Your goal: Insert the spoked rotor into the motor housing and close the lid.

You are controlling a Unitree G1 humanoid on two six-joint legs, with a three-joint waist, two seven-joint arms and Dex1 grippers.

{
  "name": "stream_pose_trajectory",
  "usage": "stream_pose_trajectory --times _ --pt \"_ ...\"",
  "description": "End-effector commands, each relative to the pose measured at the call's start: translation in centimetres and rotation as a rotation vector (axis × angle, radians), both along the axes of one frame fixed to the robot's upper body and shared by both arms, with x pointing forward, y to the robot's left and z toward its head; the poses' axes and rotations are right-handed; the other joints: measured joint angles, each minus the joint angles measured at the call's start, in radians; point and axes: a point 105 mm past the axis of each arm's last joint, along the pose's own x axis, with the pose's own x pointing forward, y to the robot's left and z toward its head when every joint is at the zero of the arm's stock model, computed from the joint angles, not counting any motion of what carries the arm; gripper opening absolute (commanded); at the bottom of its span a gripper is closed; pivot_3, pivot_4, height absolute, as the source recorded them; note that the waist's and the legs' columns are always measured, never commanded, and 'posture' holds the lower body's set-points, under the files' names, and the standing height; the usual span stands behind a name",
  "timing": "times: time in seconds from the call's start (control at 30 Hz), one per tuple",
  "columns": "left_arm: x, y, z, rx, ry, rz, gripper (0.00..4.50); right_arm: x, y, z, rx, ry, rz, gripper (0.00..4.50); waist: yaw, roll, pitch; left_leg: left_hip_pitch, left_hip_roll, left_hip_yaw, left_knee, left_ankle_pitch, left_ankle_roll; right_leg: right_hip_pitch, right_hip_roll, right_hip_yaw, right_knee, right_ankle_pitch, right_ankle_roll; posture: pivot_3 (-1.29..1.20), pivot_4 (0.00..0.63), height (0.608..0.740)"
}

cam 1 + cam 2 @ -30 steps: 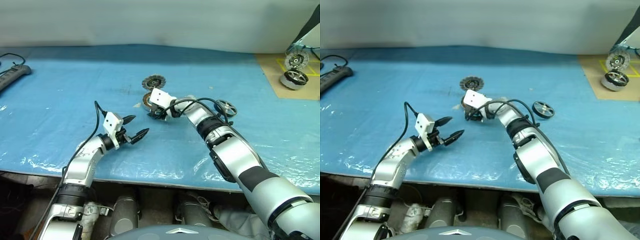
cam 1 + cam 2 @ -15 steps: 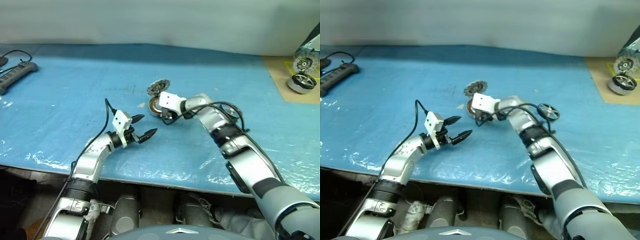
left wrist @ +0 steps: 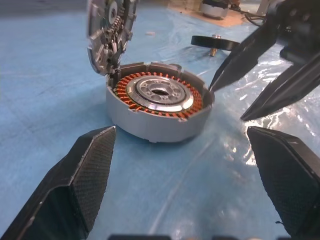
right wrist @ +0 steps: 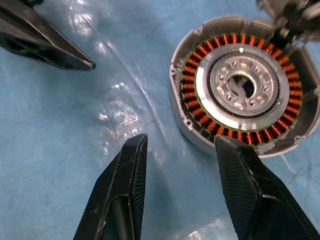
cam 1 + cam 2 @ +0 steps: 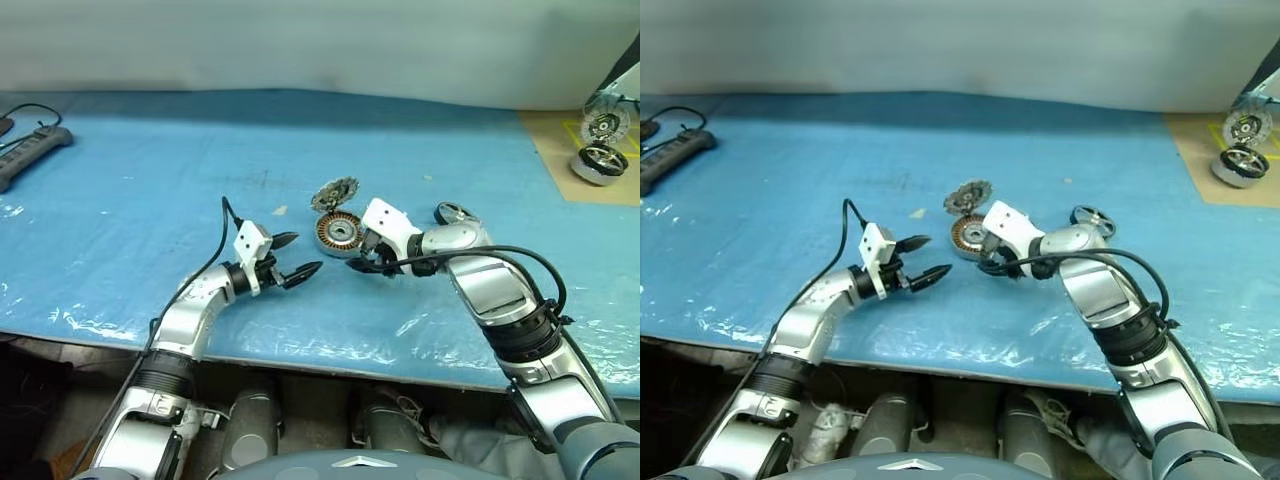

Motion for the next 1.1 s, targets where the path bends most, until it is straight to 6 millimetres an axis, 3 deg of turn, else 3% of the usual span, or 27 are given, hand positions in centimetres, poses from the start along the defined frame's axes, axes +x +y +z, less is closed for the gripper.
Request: stream_pose_trajectory --times 0.03,0.27,0.5,0.6,0.77,0.87,1.03,1.1 --pt "0.3 -0.4 0.8 -0.002 -0.029 -0.02 4.5 0.9 -0.8 -0.1 -0.035 -0.047 -0.083 2.21 -0.001 0.0 0.0 0.0 0.0 0.0 0.0 0.001 -0.002 0.0 0.0 0.0 0.0 0.0 0.0 0.0 0.15 0.74" --pt "0.2 -0.1 1.1 0.005 -0.03 -0.029 4.5 0.1 1.3 3.9 0.055 -0.13 0.119 2.21 -0.002 0.0 0.0 -0.001 -0.001 0.0 -0.002 0.002 -0.002 0.0 0.0 0.0 -0.002 0.0 0.0 0.0 0.15 0.74" --pt "-0.3 -0.2 1.4 -0.019 -0.023 -0.062 4.5 -0.4 3.1 5.7 0.114 -0.211 0.365 2.21 -0.003 0.0 0.0 -0.001 0.0 0.0 -0.001 0.0 0.001 0.0 0.0 0.0 -0.002 0.0 0.0 0.0 0.15 0.74" --pt "-1.2 -0.2 2.2 -0.062 -0.016 -0.111 4.5 0.7 3.1 4.9 -0.026 -0.361 0.479 2.21 -0.006 0.0 0.0 -0.001 0.0 0.0 -0.001 0.0 0.001 0.0 0.0 0.0 -0.002 0.0 0.0 0.0 0.15 0.74" --pt "-1.8 0.0 2.3 -0.019 -0.027 -0.139 4.5 1.3 2.8 4.3 -0.139 -0.382 0.631 2.21 -0.007 0.0 0.0 -0.001 0.0 0.0 0.0 -0.001 0.001 0.0 0.0 0.0 -0.001 0.0 -0.001 0.0 0.15 0.74" --pt "-1.3 0.5 2.0 -0.002 -0.027 -0.098 4.5 1.6 2.5 4.3 -0.19 -0.369 0.694 2.82 -0.008 0.0 0.0 -0.002 0.0 0.0 0.001 -0.001 0.003 0.0 0.0 0.0 -0.001 0.0 -0.001 0.0 0.15 0.74" --pt "-1.7 0.3 1.9 -0.027 -0.009 -0.086 4.5 2.3 2.1 3.8 -0.244 -0.36 0.718 4.48 -0.008 0.0 0.0 -0.002 0.0 0.0 0.002 -0.002 0.004 0.0 0.0 0.0 -0.001 0.0 -0.001 0.0 0.15 0.74" --pt "-1.8 0.2 1.7 -0.019 -0.009 -0.085 4.5 2.6 1.7 3.1 -0.272 -0.337 0.722 4.48 -0.008 0.0 0.0 -0.003 0.0 0.0 0.003 -0.003 0.005 0.0 0.0 0.0 -0.001 0.0 -0.001 0.0 0.15 0.74"
